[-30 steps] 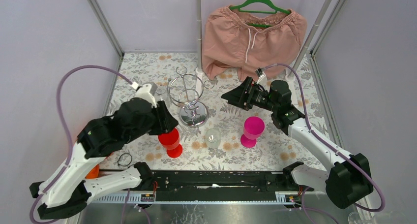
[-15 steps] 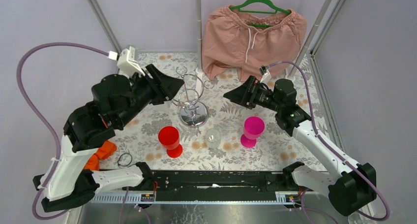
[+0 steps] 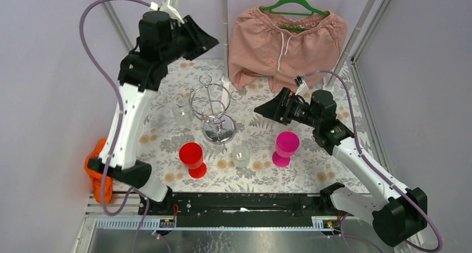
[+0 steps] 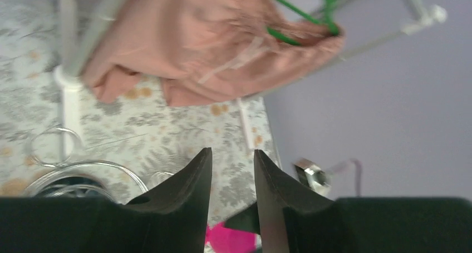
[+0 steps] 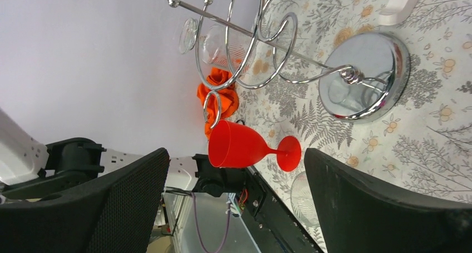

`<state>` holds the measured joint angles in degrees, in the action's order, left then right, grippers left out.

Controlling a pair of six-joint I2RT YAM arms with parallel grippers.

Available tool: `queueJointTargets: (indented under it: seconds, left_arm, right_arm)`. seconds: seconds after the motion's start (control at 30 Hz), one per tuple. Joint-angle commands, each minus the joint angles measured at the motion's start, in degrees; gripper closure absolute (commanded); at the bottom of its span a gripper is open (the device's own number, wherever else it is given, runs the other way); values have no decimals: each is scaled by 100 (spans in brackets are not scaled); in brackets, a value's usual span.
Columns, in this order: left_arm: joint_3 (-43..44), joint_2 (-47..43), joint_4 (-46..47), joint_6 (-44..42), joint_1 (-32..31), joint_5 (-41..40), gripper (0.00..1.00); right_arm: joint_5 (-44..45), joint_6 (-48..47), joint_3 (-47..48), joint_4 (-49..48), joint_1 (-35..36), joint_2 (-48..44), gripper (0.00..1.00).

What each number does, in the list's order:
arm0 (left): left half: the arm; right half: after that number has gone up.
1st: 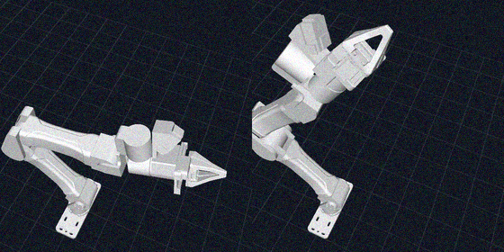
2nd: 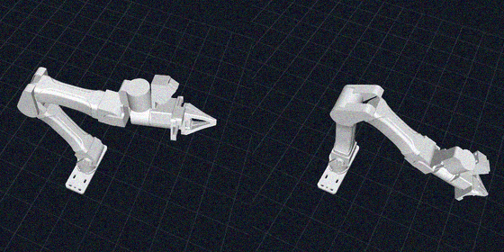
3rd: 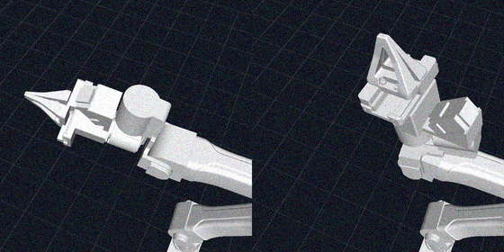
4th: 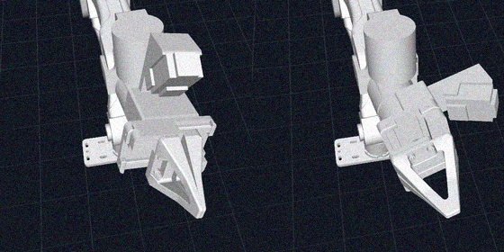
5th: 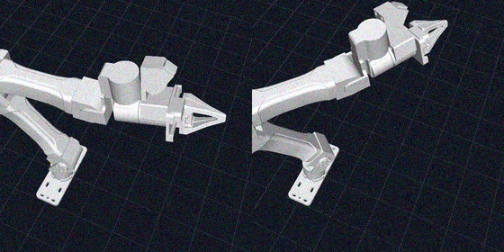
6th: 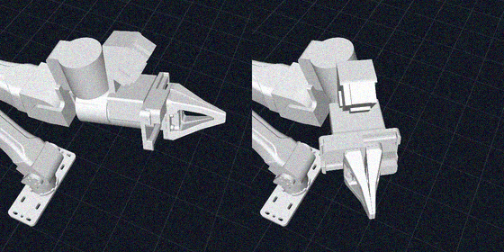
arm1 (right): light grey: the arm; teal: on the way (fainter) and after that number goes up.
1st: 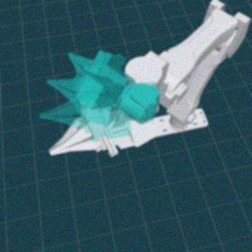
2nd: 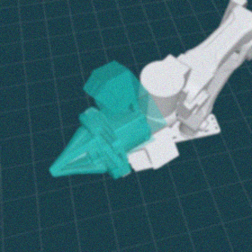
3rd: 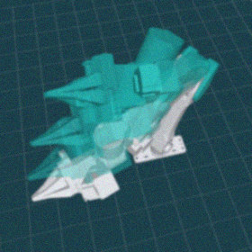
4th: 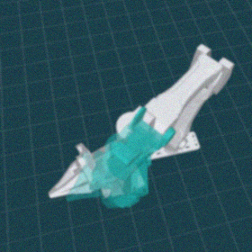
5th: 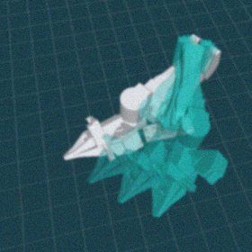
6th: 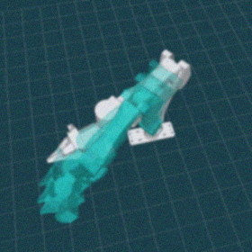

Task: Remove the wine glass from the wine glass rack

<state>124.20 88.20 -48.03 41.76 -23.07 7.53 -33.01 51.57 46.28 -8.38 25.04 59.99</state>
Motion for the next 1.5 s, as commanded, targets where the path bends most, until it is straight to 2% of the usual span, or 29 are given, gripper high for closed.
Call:
queueJointTargets:
  seconds: [0.0,0.23,0.4,0.47,0.53,0.6,0.87,1.17,1.47]
  left_arm:
    - [-636,-84,869,399,1631,1999,61]
    - [-1548,-162,1330,526,3736,3513,62]
    - [-2614,-563,1396,-453,4474,3800,60]
    - [-3339,-879,1735,-579,4720,3969,57]
    - [-4158,-1186,2261,-462,4944,4523,56]
    - [-4798,-1394,2669,-362,4932,4939,56]
    - [-6385,-2549,3065,-377,4911,4840,53]
    - [-6782,-2765,3015,-360,4907,4999,53]
    - [-7085,-2934,3019,-290,4643,4965,53]
  right_arm:
    - [111,-310,274,196,-93,-149,0]
    - [12,-291,189,56,-201,-20,0]
    - [-95,-210,106,-105,-243,73,0]
    - [-112,-200,88,-124,-265,83,0]
    - [-133,-200,76,-120,-291,83,0]
    - [-140,-208,67,-124,-314,84,0]
    - [-238,0,-69,-449,-334,207,0]
    - [-347,178,-181,-695,-333,277,0]
    - [-327,208,-184,-738,-341,297,0]
